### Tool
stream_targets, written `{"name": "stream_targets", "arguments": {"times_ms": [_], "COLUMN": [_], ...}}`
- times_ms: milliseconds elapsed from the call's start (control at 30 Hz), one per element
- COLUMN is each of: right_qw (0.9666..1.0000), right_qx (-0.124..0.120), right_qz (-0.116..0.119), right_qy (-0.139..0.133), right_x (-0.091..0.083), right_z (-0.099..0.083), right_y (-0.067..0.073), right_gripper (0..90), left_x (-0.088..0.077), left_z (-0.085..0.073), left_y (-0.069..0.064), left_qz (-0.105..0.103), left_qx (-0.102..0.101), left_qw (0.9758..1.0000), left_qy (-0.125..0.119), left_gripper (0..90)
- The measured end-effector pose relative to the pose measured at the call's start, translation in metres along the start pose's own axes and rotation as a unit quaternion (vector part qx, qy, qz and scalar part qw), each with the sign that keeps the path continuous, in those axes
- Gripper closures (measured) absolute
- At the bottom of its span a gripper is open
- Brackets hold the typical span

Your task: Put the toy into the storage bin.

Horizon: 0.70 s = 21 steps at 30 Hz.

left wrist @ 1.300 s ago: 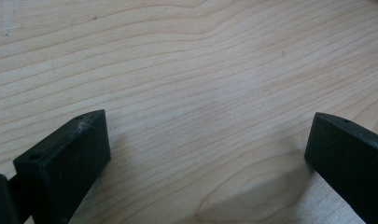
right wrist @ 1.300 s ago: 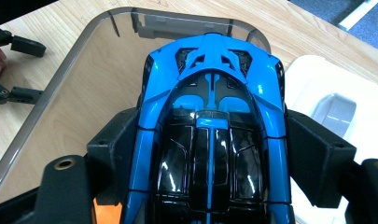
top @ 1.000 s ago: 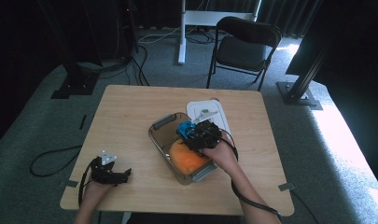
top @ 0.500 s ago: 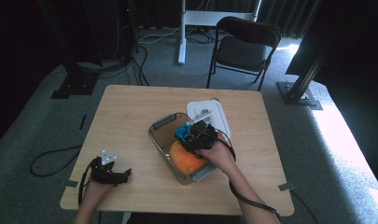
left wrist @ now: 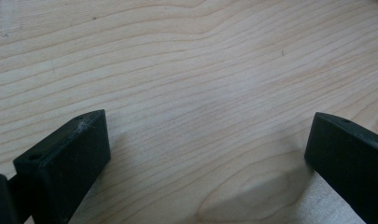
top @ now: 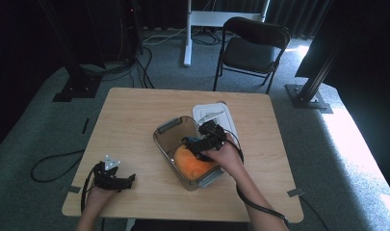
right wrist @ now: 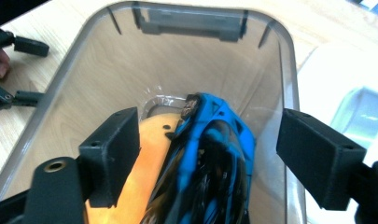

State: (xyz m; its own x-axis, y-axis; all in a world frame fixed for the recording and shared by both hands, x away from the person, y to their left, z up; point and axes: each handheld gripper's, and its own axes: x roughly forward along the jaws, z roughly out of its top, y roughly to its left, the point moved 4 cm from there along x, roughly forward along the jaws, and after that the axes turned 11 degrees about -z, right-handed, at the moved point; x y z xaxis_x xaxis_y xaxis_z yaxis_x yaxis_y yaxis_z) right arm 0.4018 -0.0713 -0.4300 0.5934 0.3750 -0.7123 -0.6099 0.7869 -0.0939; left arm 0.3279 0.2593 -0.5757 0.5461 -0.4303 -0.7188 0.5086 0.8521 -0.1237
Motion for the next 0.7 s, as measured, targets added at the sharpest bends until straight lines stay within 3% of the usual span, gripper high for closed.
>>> {"name": "stream_targets", "arguments": {"times_ms": [333, 700], "right_qw": [0.9997, 0.9990], "right_qx": [0.024, 0.039], "right_qz": [-0.001, -0.017], "right_qy": [-0.003, -0.014], "right_x": [-0.007, -0.018], "right_z": [-0.012, -0.024], "right_y": [-0.016, -0.038], "right_gripper": [18.5, 11.9], "left_x": [0.000, 0.000], "left_z": [0.000, 0.000], "left_y": [0.000, 0.000], "left_qz": [0.000, 0.000], "left_qx": [0.000, 0.000], "left_qw": [1.0000, 1.0000], "left_qy": [0.000, 0.000], "left_gripper": [0.5, 0.5]}}
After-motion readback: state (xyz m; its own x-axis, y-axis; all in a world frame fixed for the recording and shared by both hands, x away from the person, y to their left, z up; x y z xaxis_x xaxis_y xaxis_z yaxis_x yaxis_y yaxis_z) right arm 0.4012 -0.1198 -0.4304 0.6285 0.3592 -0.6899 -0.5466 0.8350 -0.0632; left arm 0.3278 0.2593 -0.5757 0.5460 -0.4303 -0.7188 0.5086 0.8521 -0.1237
